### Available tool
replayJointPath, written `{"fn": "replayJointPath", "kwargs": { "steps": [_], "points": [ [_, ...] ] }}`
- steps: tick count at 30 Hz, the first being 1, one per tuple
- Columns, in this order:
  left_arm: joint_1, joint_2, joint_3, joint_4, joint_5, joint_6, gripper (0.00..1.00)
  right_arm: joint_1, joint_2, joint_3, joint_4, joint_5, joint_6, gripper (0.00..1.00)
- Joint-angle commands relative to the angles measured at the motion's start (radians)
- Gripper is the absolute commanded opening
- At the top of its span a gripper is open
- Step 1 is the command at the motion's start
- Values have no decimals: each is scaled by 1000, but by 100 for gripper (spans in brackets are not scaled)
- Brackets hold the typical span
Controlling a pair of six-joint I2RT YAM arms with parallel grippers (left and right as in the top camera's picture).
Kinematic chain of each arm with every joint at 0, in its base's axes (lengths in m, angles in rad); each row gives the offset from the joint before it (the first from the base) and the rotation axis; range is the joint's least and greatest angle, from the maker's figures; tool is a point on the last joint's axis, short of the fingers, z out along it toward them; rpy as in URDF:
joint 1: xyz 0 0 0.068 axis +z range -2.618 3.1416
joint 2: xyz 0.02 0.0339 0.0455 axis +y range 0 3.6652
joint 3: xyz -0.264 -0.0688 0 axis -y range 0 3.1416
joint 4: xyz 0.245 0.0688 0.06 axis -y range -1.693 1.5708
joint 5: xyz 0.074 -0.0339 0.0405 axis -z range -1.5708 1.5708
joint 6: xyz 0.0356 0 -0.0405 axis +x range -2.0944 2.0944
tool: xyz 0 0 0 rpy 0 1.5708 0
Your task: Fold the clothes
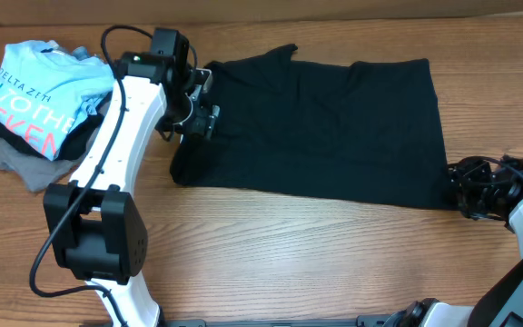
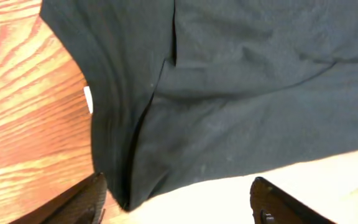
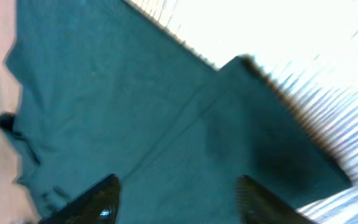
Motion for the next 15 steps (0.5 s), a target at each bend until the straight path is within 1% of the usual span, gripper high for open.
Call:
{"fn": "replayJointPath", "kwargs": {
  "steps": [1, 5, 9, 13, 15],
  "points": [
    [-2, 13, -27, 55, 46, 0, 80, 1, 21, 19, 15, 130, -19, 58],
    [-2, 13, -39, 133, 101, 23, 79, 1, 83, 19, 27, 186, -30, 57],
    [-2, 13, -39, 150, 100, 24, 79, 2, 151, 19, 95, 150, -106, 54],
    [-6, 13, -39, 157, 100, 29, 79, 2, 182, 19, 131, 146, -128, 52],
    [-12, 13, -40, 156, 100, 46, 78, 2, 182, 19, 135, 129, -147, 48]
  ]
}}
